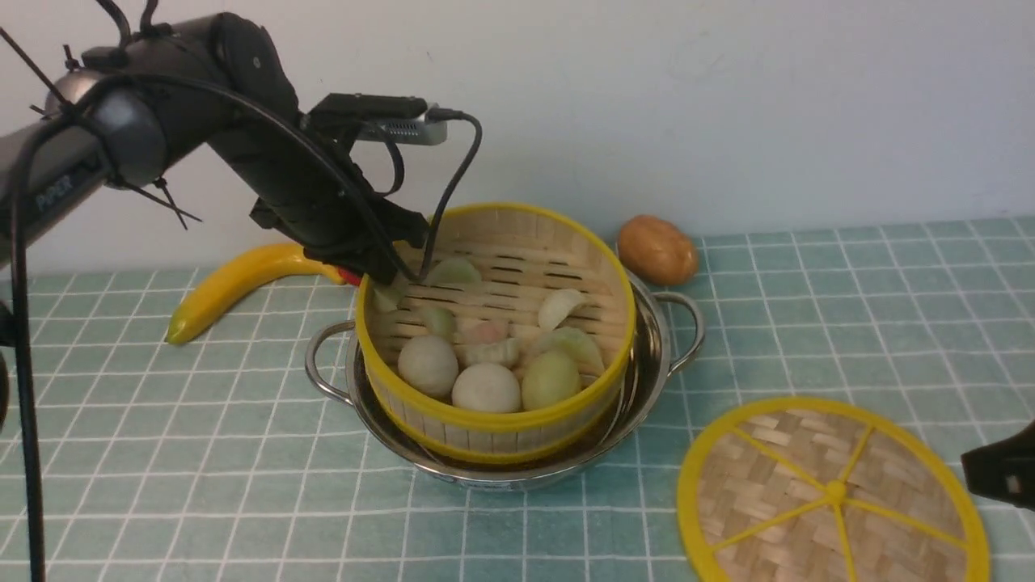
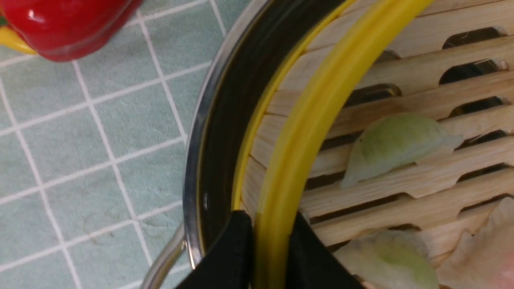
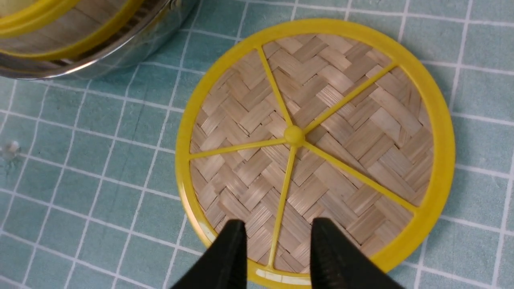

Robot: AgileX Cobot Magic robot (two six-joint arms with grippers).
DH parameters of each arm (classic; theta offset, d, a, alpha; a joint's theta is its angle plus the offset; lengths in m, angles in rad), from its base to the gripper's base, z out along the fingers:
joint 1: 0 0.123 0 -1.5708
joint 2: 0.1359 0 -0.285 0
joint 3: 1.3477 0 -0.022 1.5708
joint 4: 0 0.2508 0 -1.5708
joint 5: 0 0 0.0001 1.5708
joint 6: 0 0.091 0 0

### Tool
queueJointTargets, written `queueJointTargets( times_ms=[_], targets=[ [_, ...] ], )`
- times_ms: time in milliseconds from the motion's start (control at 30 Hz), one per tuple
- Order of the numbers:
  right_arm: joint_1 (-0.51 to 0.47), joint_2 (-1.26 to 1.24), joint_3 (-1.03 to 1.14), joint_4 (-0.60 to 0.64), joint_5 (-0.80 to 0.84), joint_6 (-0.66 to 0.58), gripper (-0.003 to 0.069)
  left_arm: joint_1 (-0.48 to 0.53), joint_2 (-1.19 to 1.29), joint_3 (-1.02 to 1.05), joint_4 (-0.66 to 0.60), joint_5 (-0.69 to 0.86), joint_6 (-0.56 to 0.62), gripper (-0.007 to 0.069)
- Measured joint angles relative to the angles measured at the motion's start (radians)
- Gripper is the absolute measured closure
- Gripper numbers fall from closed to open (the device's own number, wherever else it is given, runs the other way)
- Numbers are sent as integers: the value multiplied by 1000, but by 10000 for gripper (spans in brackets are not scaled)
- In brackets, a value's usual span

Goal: Place the steamer in the pot on the blue tablecloth, and put the lid on the steamer.
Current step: 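Place the bamboo steamer basket with dumplings into the steel pot with the left gripper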

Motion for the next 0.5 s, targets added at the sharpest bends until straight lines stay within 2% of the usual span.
queueJointTargets(
  times_ms=[500],
  targets=[
    [0, 0, 0, 2, 0, 0, 417, 0, 118, 0, -30, -90, 4, 551]
  ],
)
